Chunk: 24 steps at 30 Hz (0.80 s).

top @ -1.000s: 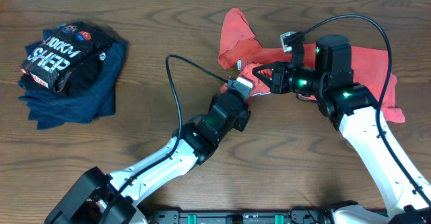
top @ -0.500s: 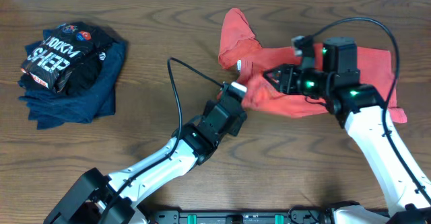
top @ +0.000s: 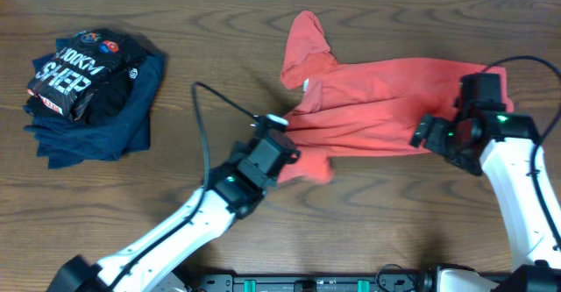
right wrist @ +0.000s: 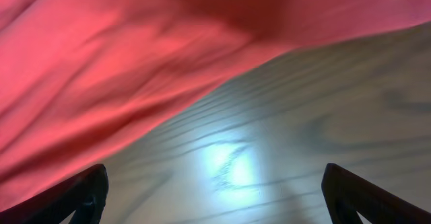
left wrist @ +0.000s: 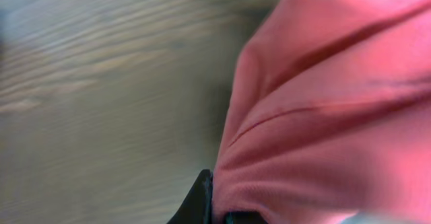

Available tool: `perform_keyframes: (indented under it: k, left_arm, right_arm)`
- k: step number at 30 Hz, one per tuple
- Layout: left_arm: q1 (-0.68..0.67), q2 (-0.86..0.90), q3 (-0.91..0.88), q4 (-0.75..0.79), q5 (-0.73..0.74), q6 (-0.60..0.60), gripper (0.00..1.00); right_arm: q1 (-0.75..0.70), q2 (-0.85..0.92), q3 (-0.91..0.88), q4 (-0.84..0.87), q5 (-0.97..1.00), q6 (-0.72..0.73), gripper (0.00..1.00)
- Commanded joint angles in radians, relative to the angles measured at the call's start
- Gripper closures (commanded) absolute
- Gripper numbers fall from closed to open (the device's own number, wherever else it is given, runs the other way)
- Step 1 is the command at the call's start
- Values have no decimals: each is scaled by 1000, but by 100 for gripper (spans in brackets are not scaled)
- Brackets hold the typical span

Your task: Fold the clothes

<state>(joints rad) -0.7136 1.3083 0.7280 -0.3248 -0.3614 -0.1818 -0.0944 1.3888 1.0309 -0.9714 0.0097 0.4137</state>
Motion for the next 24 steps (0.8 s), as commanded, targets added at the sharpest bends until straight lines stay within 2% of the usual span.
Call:
perform_keyframes:
  k: [1, 6, 10, 16, 20, 24]
  left_arm:
    - [79, -46, 3, -51, -63, -10, 94]
    - [187, -55, 3, -75, -20, -37, 94]
    - [202, -55, 3, -80, -13, -38, 94]
    - [202, -55, 3, -94, -13, -43, 94]
    - [202, -55, 3, -108, -12, -68, 94]
    - [202, -55, 3, -109, 0, -80, 94]
  right_arm:
    - [-76, -6, -2, 1, 76, 20, 1]
    - [-140, -3, -42, 7, 50, 15, 1]
    - [-141, -3, -121, 56, 55, 17, 3]
    - [-169, 3, -282, 331, 106, 26, 5]
    - [-187, 18, -327, 500, 91, -39, 1]
    - [-186, 68, -328, 578, 87, -82, 1]
